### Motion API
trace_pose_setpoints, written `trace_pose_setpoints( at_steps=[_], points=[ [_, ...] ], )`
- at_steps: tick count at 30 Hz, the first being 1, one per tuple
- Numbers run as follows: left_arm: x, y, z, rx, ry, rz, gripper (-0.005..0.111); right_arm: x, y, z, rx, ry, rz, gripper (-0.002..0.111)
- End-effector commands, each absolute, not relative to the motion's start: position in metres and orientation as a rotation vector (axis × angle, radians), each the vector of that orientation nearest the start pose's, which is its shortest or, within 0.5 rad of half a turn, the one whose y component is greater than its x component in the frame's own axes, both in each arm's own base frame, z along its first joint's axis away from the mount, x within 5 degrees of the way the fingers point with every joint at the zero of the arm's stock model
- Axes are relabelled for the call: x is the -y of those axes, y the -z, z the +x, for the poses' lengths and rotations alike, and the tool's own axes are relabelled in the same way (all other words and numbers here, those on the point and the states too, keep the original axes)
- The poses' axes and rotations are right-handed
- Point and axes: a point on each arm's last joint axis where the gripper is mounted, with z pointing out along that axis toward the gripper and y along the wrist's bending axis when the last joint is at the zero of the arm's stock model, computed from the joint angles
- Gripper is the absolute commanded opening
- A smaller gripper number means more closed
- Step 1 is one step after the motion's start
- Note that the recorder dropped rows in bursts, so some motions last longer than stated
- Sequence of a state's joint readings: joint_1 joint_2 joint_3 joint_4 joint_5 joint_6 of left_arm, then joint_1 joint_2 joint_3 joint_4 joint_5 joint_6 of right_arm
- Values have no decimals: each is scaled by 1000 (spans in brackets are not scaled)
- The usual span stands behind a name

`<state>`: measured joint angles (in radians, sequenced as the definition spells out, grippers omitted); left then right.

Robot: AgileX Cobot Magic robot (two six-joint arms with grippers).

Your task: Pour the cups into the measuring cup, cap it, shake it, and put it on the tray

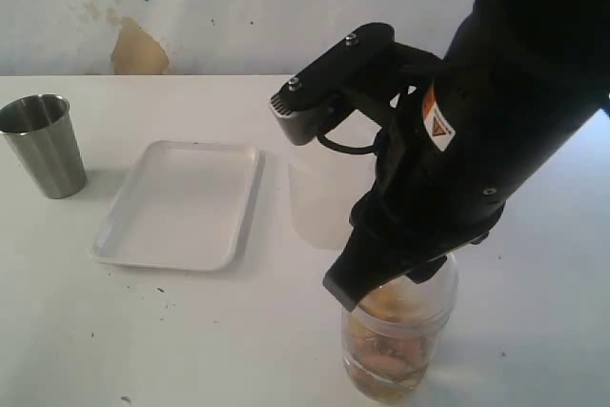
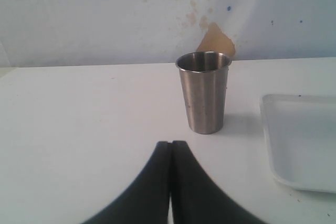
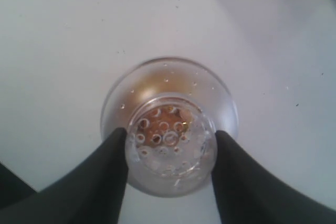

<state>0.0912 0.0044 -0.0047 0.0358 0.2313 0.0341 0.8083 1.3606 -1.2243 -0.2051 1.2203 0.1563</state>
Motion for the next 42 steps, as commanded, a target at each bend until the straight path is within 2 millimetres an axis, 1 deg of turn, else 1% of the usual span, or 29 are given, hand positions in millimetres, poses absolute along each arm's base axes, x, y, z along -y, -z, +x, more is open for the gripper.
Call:
trace_pose_setpoints(
  at_steps=[1,4,11,22,28,39,42],
  points=[
    [-5,-192,55,-1717,-110,-33,0,-172,-331,191,-2608,85,-943,6],
    [-5,-192,55,-1717,-110,-33,0,-172,-332,191,-2603,94,-944,0],
    [-5,-192,55,-1717,-110,-33,0,-172,-332,191,-2603,94,-944,0],
    [-5,-192,55,-1717,-110,-33,0,-167,-341,187,-2573,75,-928,0],
    [-5,-192,55,-1717,-110,-33,0,-168,-342,188,-2559,65,-926,0],
    [-5,-192,55,-1717,-110,-33,0,-167,-341,187,-2615,33,-786,0],
    [-5,-192,55,-1717,-110,-33,0,-167,-338,187,-2634,33,-757,0]
  ],
)
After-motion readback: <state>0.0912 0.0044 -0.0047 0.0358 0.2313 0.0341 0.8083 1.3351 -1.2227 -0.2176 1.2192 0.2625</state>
